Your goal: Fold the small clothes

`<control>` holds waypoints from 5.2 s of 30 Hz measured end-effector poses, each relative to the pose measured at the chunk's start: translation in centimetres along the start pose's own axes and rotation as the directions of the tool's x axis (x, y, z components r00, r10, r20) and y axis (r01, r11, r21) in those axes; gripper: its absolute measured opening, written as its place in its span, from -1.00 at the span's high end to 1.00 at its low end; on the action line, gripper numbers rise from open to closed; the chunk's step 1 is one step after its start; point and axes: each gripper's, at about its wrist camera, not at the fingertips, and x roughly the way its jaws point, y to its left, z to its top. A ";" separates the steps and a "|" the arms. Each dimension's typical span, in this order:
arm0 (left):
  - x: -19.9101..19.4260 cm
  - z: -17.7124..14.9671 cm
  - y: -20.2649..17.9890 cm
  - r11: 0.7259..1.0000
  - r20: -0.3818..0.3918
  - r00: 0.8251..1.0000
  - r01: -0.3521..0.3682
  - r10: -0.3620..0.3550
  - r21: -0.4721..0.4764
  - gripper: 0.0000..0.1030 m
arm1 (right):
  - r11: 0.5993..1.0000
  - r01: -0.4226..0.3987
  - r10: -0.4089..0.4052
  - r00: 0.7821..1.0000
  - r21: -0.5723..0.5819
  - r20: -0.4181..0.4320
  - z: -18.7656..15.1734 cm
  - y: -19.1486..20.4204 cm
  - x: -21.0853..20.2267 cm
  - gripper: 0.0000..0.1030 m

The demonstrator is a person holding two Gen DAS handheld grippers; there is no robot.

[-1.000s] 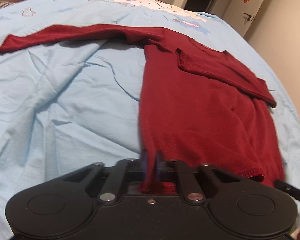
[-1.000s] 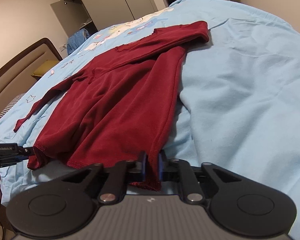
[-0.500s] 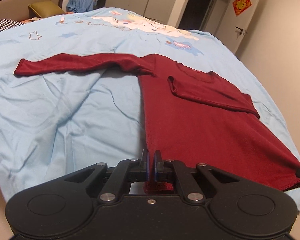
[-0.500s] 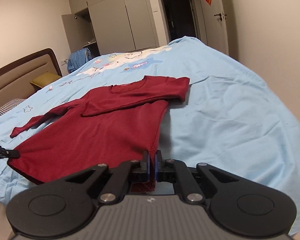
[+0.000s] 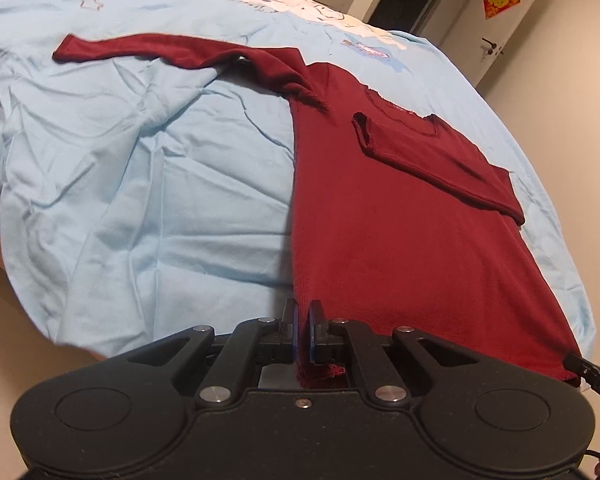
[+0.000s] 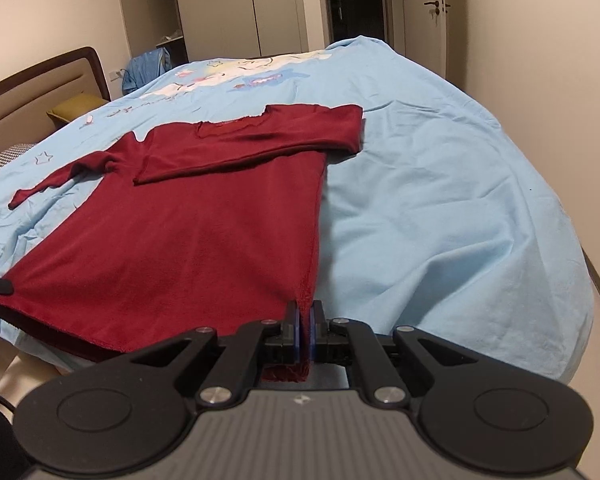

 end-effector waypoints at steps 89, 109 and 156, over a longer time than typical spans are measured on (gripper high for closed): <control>4.0 27.9 17.5 0.835 0.524 0.656 -0.359 0.544 -0.417 0.95 | 0.999 0.050 -0.050 0.999 -0.019 0.003 4.2 4.2 4.4 -1.00; 8.8 23.7 -13.7 0.943 0.607 0.794 -0.179 -0.031 0.282 0.95 | 0.996 0.023 -0.032 0.994 0.090 0.108 4.1 0.3 3.5 -1.00; 17.2 20.9 -5.8 0.972 0.205 0.975 -0.124 0.083 0.199 -0.98 | 0.994 -0.098 0.091 0.985 0.041 0.147 5.9 1.0 8.1 -0.98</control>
